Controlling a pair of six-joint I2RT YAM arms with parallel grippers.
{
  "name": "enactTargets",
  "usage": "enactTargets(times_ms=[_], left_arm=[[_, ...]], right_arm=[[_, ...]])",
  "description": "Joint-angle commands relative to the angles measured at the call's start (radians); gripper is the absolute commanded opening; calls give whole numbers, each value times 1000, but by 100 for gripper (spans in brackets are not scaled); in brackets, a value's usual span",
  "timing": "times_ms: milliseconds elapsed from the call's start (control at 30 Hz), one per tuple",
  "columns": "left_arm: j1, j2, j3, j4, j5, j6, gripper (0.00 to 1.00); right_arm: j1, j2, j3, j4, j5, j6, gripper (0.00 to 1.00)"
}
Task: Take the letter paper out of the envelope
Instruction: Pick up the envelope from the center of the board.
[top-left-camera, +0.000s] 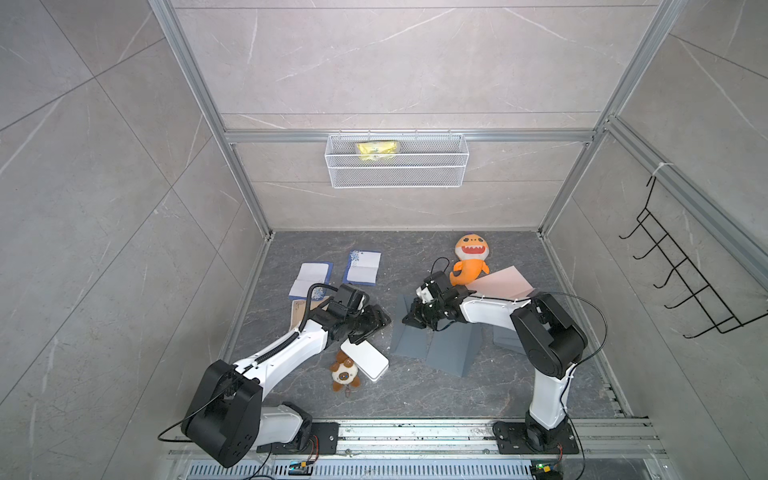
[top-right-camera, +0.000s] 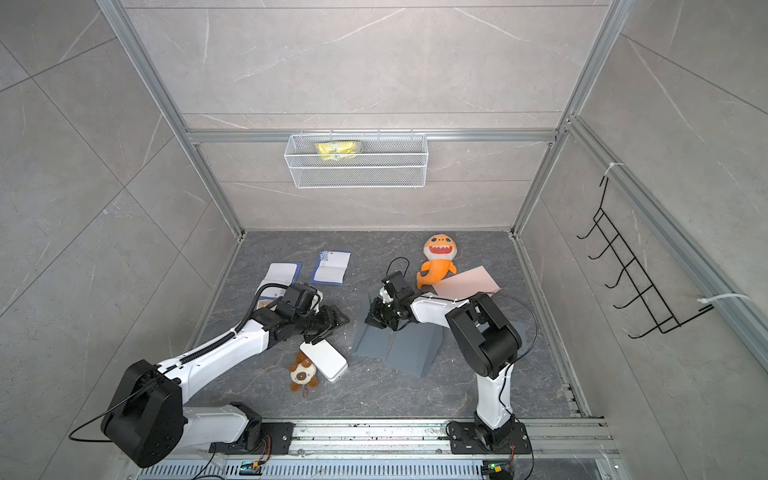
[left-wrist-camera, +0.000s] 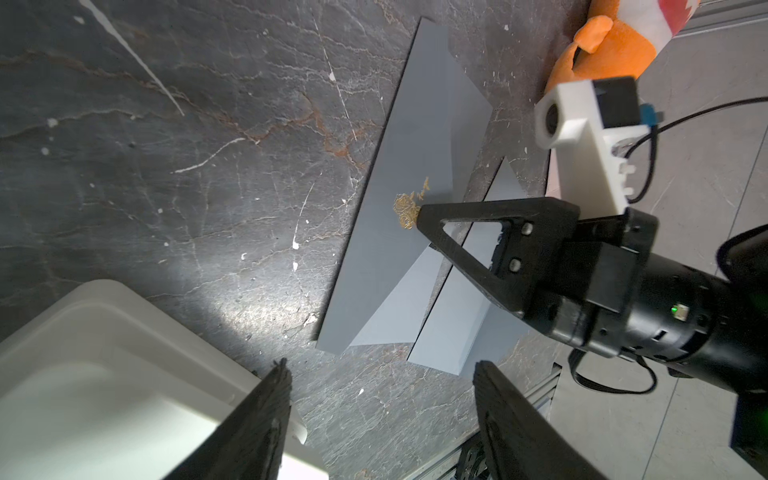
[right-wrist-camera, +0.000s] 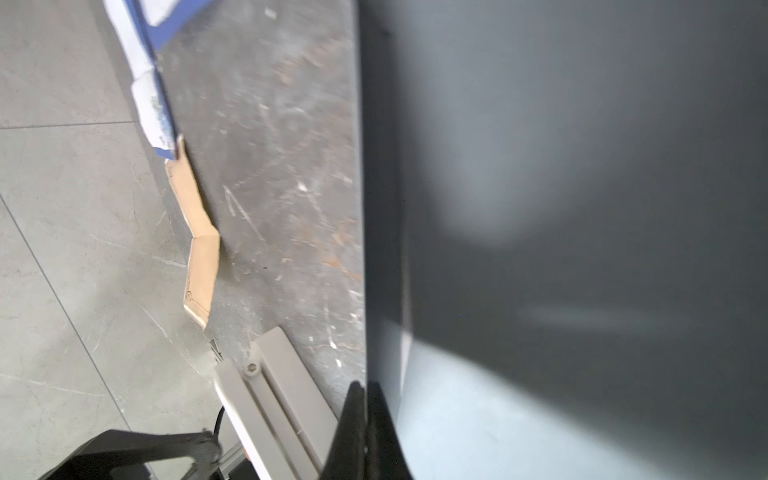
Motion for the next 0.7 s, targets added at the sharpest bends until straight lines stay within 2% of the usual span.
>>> enactTargets(times_ms=[0,133,300,433,567,667], left_arm=[[-2,5,76,-1,5,21,74],[15,17,181,-65,-3,12,77],[44,41,389,-169,-14,-30,80],[83,110,597,-349,-21,-74,81],[130,176,749,-499,-4,-138,83],[162,180,777,-499,23,-199,83]], right_arm=[[6,-57,89,-185,46,-144,0],[6,-88,213,-353,84,-278,0],[6,-105,399,-584,144,-492,0],[8,-95,565,-749,209,-674,0],[35,-100,669,-834,342,-845,0],[72,-131,659,-820,480,-933,0]])
